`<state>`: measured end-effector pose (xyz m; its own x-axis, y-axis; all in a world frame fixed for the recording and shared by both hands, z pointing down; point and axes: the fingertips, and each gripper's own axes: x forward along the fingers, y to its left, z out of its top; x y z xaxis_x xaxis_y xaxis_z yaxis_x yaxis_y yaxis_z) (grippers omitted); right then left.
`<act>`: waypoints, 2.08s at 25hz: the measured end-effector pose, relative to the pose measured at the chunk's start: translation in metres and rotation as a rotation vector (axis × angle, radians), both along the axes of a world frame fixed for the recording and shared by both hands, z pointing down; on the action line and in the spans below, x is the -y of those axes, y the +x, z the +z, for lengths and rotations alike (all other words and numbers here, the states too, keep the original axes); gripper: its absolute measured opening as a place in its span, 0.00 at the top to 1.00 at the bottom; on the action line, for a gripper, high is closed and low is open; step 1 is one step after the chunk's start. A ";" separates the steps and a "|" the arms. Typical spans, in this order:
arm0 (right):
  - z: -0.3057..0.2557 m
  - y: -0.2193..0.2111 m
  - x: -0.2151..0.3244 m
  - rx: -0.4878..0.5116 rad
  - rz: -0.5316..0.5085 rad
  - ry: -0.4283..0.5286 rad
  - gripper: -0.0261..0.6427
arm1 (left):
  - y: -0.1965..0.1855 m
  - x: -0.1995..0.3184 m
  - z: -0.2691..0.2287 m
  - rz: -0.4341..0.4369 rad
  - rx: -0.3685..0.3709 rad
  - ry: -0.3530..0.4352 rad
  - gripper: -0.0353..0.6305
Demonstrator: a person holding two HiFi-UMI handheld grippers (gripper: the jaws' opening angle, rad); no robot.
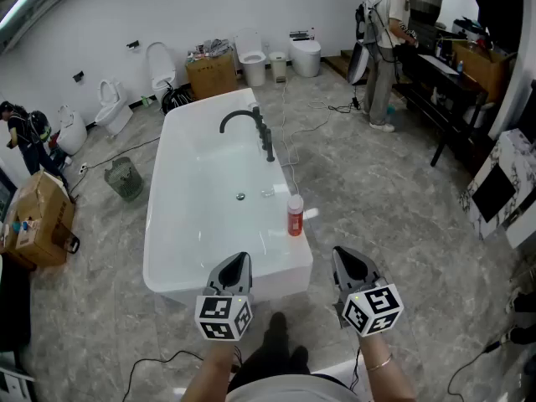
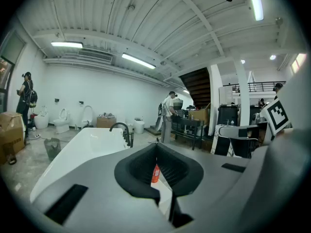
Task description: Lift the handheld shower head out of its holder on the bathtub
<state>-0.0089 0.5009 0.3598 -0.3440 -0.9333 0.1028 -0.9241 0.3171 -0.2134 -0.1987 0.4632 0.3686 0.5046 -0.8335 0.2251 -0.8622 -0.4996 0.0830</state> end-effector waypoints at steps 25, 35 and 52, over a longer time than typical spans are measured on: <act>0.023 -0.012 0.349 0.031 -0.009 -0.022 0.95 | -0.031 0.364 0.055 -0.006 -0.013 -0.073 0.92; 0.020 -0.006 0.441 0.039 0.026 -0.047 0.95 | -0.030 0.467 0.053 0.027 0.009 -0.077 0.92; 0.078 0.058 0.640 0.036 -0.177 -0.098 0.95 | 0.054 0.669 0.107 -0.083 0.035 -0.103 0.81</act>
<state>0.0487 -0.1388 0.4378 -0.5068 -0.8441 0.1751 -0.8471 0.4500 -0.2828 -0.1444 -0.2061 0.4757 0.4249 -0.8439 0.3276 -0.9037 -0.4166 0.0989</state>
